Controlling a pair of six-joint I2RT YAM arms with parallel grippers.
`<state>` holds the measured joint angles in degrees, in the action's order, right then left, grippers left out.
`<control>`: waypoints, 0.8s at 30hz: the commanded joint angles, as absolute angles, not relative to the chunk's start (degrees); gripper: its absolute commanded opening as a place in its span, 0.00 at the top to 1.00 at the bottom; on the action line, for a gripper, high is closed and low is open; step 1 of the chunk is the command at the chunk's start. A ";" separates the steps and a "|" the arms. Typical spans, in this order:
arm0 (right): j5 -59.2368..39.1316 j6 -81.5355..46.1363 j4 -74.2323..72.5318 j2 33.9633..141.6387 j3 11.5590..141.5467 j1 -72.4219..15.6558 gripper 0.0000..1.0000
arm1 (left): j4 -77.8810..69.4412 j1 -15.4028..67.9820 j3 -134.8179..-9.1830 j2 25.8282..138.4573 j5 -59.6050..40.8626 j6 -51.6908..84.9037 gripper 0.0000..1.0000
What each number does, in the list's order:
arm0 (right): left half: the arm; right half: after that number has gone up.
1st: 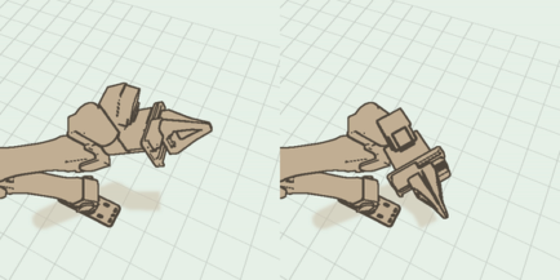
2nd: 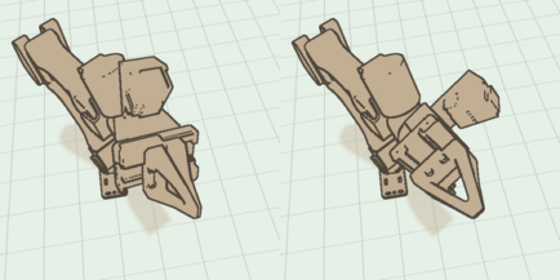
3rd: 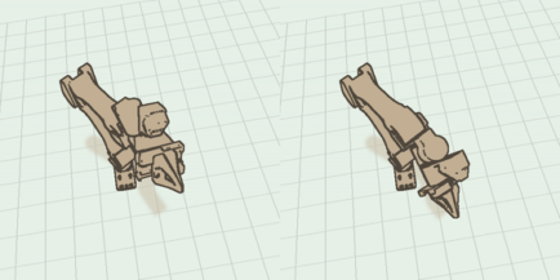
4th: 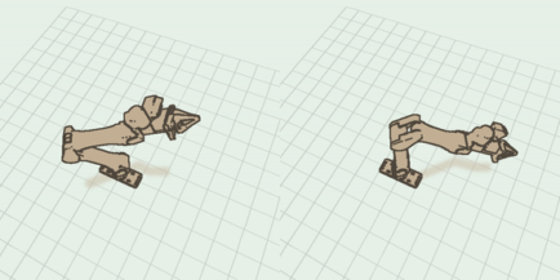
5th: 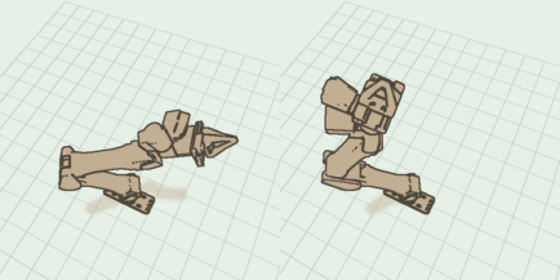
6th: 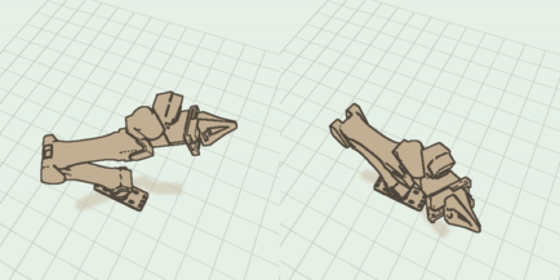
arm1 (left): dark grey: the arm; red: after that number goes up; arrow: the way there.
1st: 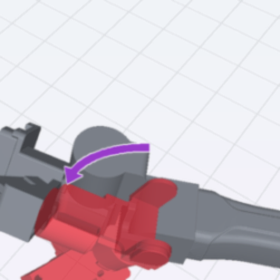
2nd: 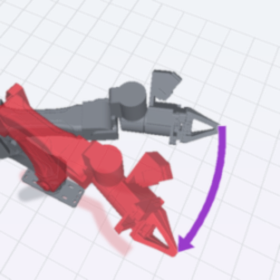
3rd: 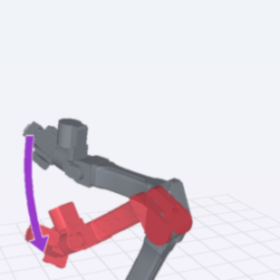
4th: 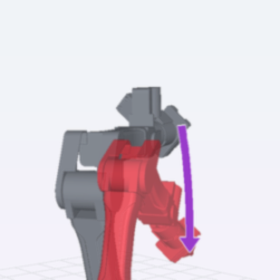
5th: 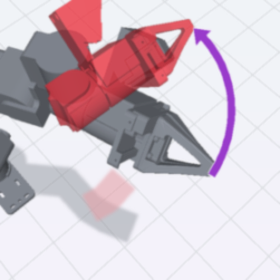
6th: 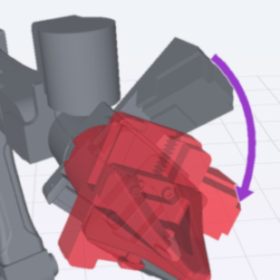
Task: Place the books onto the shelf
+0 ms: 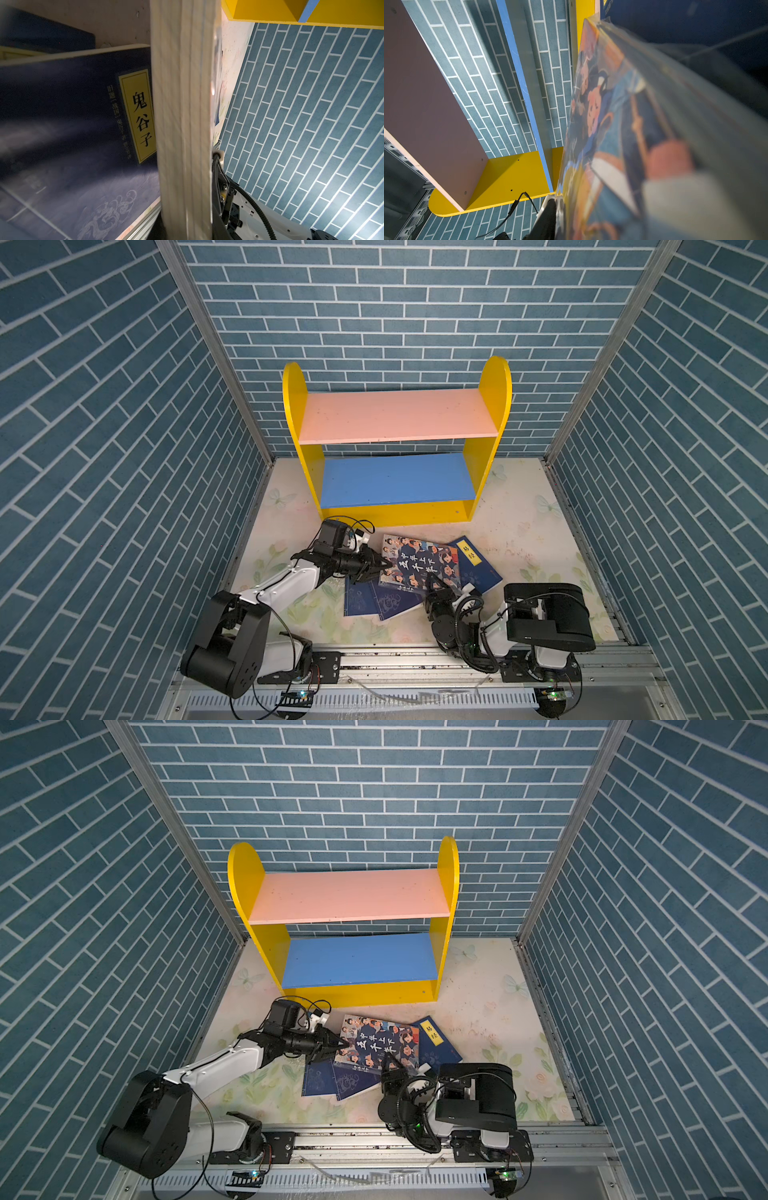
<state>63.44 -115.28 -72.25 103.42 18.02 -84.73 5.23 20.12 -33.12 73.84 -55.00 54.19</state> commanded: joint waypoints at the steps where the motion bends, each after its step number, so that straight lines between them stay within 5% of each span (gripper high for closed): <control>1: 62.05 -110.41 -78.66 101.48 18.94 -84.26 0.80 | 11.33 21.25 -35.25 72.01 -59.38 48.87 0.57; 5: 61.72 -108.92 -75.43 97.30 18.06 -84.29 0.81 | 24.72 20.43 -43.02 71.73 -55.16 38.70 0.33; 11: 60.59 -105.24 -68.16 89.58 18.58 -84.28 0.84 | 38.06 15.61 -48.93 67.63 -52.18 33.05 0.21; 24: 56.16 -95.14 -29.35 62.07 26.44 -84.11 0.86 | 61.02 10.67 -66.89 61.50 -51.73 17.97 0.16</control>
<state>55.55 -100.01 -34.85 68.14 20.80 -84.09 54.33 11.77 -62.65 63.20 -51.51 24.01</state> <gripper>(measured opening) 0.367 0.841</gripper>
